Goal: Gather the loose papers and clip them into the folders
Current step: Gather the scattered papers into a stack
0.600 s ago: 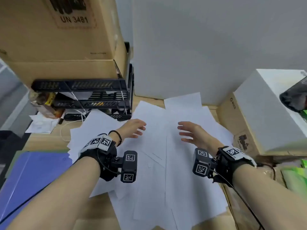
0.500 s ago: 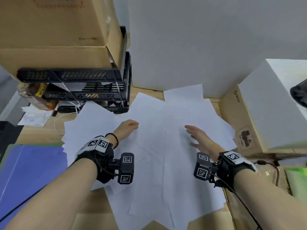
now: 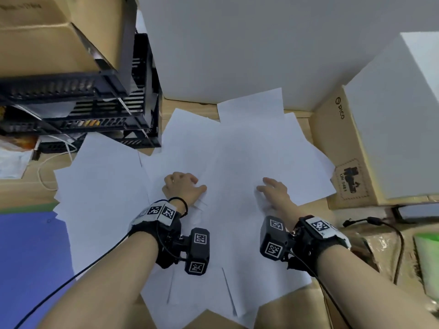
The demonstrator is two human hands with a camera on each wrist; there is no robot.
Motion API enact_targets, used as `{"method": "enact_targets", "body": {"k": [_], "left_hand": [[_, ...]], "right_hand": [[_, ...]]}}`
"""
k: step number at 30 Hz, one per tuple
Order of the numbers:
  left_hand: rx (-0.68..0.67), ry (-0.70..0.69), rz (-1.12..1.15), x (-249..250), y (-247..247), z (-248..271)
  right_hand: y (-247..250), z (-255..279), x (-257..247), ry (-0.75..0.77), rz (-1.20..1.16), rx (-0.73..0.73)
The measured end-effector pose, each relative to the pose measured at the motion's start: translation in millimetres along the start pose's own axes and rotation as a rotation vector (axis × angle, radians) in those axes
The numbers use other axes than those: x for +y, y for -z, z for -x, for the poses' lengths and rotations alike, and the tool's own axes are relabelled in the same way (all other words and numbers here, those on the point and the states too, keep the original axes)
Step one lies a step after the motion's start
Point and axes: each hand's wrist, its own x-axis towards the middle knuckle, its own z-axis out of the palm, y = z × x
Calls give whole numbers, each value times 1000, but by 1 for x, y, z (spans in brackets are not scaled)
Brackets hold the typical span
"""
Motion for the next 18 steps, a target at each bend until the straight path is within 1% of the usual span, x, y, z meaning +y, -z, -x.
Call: {"method": "enact_targets", "body": {"k": [2,4,5,6,8,9,10,11,13,16,18], "left_hand": [[80,-41,-60,10,-1,2],[173,-138,-75,20,-1,1],[161,-181,-33,25,-1,0],[97,-214,52,30,-1,0],[-150,-200,251,39,-1,0],[-235,-177,304,41,-1,0],[-269,-175,315,43,0,0],[-280,-188,307,43,2,0],[-283,-269,363,40,10,-1],[-270,-367,547,30,35,3],[-231,-376,679,19,54,11]], "right_hand": [[0,-1,-1,22,5,-6],[1,2,0,37,-8,-15],[1,3,2,45,-22,-18],[2,4,4,48,-56,-20],[1,8,9,29,-188,-27],[1,12,9,17,-248,-33],[2,15,10,3,-292,-47],[2,16,12,-5,-323,-54],[3,16,17,-7,-376,-36],[4,18,18,-20,-414,31],[2,18,17,-10,-449,19]]}}
